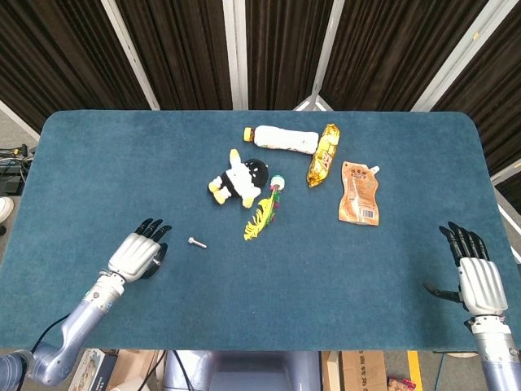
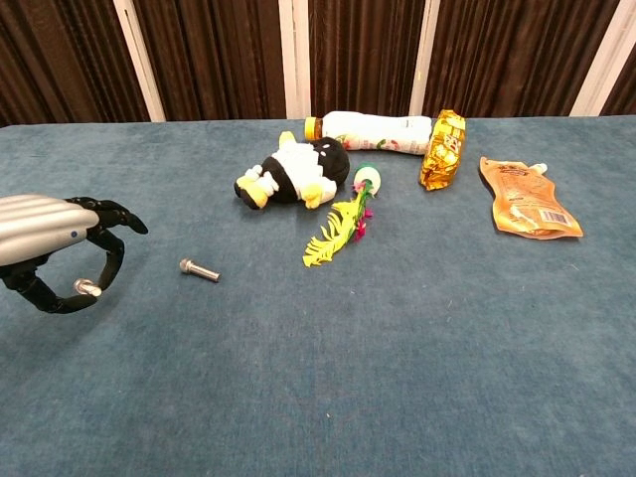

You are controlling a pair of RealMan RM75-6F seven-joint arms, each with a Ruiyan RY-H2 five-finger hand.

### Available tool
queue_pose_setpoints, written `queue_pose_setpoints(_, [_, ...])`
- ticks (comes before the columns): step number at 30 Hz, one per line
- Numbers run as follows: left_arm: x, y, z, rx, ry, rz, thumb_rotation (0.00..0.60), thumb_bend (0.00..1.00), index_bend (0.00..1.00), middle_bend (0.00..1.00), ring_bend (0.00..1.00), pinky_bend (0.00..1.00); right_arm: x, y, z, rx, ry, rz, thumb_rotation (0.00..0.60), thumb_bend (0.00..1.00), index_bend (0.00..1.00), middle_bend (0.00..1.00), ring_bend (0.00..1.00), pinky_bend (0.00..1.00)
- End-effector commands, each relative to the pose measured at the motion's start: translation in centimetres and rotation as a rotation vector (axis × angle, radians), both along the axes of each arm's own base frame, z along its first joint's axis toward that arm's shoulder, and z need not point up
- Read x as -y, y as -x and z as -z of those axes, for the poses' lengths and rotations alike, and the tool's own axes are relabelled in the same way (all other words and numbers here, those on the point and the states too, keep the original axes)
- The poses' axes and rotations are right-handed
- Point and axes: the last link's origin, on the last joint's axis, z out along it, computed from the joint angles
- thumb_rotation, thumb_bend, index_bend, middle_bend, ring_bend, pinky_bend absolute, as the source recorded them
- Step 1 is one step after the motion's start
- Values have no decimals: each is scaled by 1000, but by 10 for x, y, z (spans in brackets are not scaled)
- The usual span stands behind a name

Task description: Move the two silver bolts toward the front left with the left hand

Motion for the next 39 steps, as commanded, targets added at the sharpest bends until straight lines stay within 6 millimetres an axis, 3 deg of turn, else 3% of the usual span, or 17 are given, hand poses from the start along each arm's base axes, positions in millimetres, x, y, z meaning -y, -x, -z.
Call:
queue_pose_setpoints(1, [4,2,-4,82,6,-32,600,553,585,98,0,0,0,0,0,0,1,0,600,110,119,68,31,0])
queue_pose_setpoints(18, [25,26,2,677,152,-387,600,538,585,96,0,0,1,0,0,6,13,6,600,110,119,68,31,0])
queue_pose_setpoints(31, [31,53,8,779,199,-410,600,530,590,96,0,0,1,0,1,11,9,6,600,109,119,67,31,0])
queue_pose_setpoints(39, [31,58,10,777,214,-387,600,519,573,91,0,0,0,-1,0,16,15,4,600,110,119,67,31,0])
